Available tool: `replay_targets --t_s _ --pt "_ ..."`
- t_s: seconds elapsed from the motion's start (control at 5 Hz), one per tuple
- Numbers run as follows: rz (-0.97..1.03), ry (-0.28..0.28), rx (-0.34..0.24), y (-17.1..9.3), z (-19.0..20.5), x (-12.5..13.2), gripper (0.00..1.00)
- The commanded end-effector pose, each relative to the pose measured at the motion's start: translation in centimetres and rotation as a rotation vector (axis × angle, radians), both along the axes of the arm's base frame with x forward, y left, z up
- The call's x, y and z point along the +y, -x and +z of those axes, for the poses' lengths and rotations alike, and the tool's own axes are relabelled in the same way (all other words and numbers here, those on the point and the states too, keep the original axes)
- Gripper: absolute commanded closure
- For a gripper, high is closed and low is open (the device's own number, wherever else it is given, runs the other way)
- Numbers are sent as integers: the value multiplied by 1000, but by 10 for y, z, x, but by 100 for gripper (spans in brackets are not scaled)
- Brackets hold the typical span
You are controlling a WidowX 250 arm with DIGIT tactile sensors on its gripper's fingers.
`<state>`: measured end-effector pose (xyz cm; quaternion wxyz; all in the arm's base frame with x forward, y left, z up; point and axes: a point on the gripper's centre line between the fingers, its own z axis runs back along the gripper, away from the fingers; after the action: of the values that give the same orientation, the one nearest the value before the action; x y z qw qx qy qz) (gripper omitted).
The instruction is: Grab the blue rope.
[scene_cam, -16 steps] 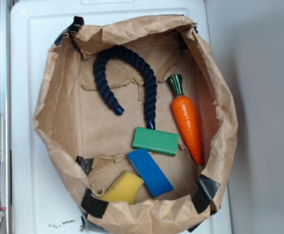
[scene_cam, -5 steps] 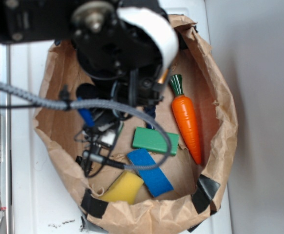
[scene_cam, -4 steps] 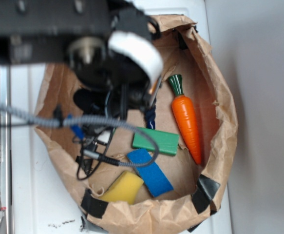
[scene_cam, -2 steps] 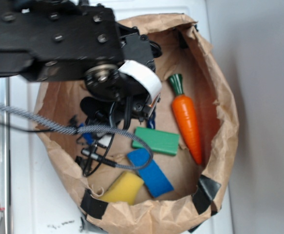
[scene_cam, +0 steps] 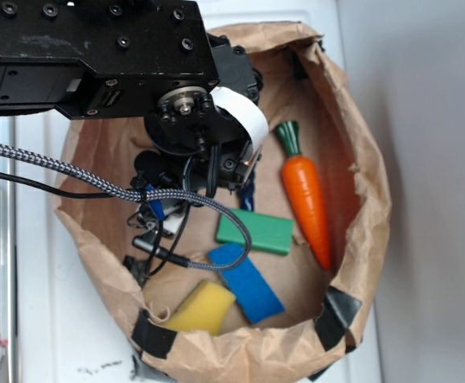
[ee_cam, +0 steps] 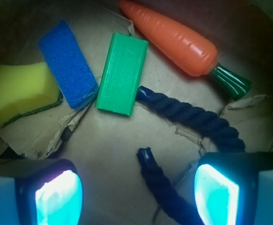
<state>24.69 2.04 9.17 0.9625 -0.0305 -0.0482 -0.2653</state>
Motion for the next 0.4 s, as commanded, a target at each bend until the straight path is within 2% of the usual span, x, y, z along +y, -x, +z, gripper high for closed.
replay_targets --t_s 0.0,0.2 --pt "-2 -8 -55 -9 16 2 0" --pt "-8 -16 -91 -14 6 17 0"
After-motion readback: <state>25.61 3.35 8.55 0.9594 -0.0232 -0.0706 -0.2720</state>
